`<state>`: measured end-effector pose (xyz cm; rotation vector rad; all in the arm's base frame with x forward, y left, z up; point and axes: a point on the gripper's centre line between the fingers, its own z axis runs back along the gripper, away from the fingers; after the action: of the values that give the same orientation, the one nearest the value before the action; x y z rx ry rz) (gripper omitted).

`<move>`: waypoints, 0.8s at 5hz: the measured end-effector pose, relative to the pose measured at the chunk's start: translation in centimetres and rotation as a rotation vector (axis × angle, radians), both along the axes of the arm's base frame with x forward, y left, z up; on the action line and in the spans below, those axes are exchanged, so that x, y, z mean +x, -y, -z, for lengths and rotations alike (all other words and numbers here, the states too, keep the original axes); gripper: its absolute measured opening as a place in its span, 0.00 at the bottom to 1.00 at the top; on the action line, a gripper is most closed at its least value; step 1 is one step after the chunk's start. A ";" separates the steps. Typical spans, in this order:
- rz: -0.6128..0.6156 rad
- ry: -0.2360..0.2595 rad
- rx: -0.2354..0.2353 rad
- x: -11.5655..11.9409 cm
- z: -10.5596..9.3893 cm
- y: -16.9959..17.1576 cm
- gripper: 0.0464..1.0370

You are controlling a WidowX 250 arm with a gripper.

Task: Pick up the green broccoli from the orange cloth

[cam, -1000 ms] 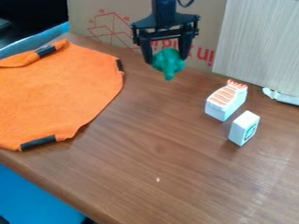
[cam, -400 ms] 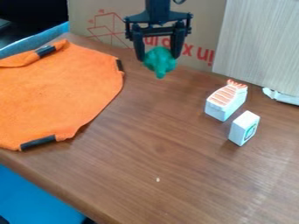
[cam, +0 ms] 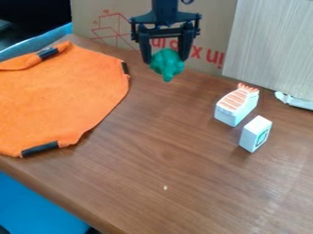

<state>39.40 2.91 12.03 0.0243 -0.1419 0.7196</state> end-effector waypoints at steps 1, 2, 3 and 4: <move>0.000 -0.003 0.000 0.0 0.1 0.0 0.95; -0.006 0.004 -0.006 0.1 0.0 0.1 0.95; -0.046 0.026 -0.060 1.0 1.5 0.6 0.95; -0.018 0.024 0.007 1.2 3.7 0.9 0.93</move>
<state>40.57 2.04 8.32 0.0242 -0.1672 0.7375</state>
